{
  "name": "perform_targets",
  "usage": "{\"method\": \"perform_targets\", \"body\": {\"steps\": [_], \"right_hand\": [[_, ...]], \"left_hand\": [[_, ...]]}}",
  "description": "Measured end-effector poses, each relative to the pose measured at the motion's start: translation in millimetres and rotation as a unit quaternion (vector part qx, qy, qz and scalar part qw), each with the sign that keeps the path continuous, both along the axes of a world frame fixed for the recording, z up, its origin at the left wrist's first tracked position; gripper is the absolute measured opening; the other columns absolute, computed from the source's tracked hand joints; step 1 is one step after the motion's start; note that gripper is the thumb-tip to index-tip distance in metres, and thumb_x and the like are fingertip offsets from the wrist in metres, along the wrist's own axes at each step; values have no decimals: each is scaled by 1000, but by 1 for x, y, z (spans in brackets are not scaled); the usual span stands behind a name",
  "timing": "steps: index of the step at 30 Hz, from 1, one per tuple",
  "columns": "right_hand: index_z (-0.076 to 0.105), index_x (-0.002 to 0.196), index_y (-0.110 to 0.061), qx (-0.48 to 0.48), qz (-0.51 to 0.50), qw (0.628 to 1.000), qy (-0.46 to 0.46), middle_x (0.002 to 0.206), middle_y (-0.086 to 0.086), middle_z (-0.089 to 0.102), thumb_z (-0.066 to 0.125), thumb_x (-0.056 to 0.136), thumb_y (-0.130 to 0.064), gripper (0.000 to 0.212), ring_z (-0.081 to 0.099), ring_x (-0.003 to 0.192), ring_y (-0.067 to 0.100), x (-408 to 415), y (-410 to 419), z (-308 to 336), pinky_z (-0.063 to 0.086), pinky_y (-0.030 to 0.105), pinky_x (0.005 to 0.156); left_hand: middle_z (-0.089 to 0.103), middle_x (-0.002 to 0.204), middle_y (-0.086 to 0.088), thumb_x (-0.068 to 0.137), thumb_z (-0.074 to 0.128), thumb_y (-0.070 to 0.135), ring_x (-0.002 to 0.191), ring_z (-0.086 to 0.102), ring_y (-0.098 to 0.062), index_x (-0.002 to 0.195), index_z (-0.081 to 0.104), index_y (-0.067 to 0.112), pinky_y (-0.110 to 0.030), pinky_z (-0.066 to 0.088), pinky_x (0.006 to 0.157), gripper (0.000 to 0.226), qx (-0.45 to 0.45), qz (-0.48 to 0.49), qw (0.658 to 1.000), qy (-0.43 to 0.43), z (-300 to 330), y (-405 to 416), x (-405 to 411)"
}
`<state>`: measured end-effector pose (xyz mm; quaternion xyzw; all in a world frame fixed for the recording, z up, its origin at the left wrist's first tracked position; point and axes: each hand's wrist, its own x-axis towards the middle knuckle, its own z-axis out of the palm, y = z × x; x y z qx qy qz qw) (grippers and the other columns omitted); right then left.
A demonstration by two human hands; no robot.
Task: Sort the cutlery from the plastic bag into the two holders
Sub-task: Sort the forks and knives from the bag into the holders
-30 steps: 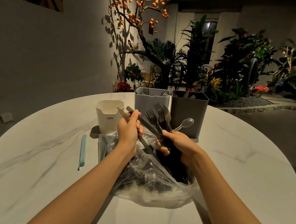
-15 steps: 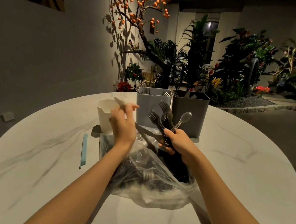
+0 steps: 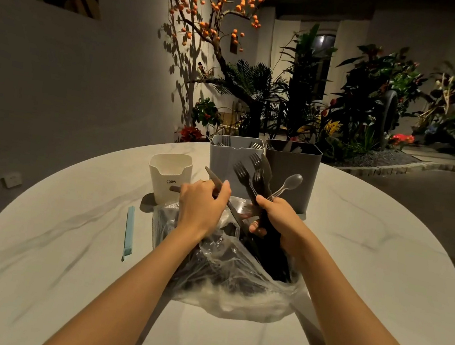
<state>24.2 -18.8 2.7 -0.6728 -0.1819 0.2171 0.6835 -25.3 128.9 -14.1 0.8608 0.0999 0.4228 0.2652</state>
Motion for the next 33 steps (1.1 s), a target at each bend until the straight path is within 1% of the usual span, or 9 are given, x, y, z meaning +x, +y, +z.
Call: {"method": "perform_targets", "body": {"steps": [6,9,13,16,18,25,29,31,33], "right_hand": [[48,86,-5,13,33,998,-48,69,7,62,34,105,-21,28,44,40,11,5,4,-8,36,19,38],[49,85,-6,60,58,996,-33,65,3,55,36,105,-22,28,41,44,9,5,5,-10,34,19,41],[50,85,-8,90,73,993,-10,61,-1,48,37,104,-24,28,39,45,8,6,8,-9,33,18,42],[47,83,-9,89,96,991,-8,60,1,44,35,105,-24,29,37,44,9,3,9,-9,30,18,43],[49,81,-10,83,115,990,-4,59,0,41,33,105,-25,32,33,43,8,1,10,-9,26,17,41],[53,73,-13,55,104,993,33,53,-2,35,28,105,-29,44,25,41,7,-4,12,-6,19,17,39],[50,77,-13,19,103,994,5,53,-3,37,27,105,-32,41,27,41,7,-2,12,-7,23,17,37],[50,79,-13,3,99,995,-8,53,-4,37,27,105,-34,40,28,41,7,-2,13,-8,24,17,37],[48,76,-14,-10,104,994,-23,53,-4,37,28,105,-35,41,29,41,7,-4,13,-9,24,17,38]], "left_hand": [[55,77,2,102,37,30,78,55,-20,85,64,8,-33,44,73,38,-138,23,990,36,13,7,1],[49,69,4,102,36,22,66,48,-12,96,64,10,-29,39,63,31,-225,-50,973,32,22,1,1],[45,68,-2,103,35,15,57,43,-11,93,59,10,-19,39,48,26,-380,-154,911,46,24,-5,2],[54,70,-6,103,37,14,62,54,-19,82,53,10,-35,51,67,26,-467,-202,859,59,22,-13,3],[55,63,-6,103,35,15,59,56,-25,78,50,7,-44,52,76,30,-483,-211,847,68,16,-17,7],[40,54,-3,104,34,28,47,42,-16,70,42,10,-32,42,56,39,-508,-176,843,32,6,-28,17],[47,61,-7,103,38,32,55,52,-19,85,52,5,-39,51,66,36,-520,-180,834,37,4,-29,15],[47,62,-7,104,38,31,50,53,-18,91,52,3,-34,54,55,35,-547,-202,811,44,6,-30,13],[64,78,-8,105,35,32,61,63,-18,107,56,-1,-42,57,65,39,-568,-255,780,66,9,-30,12]]}}
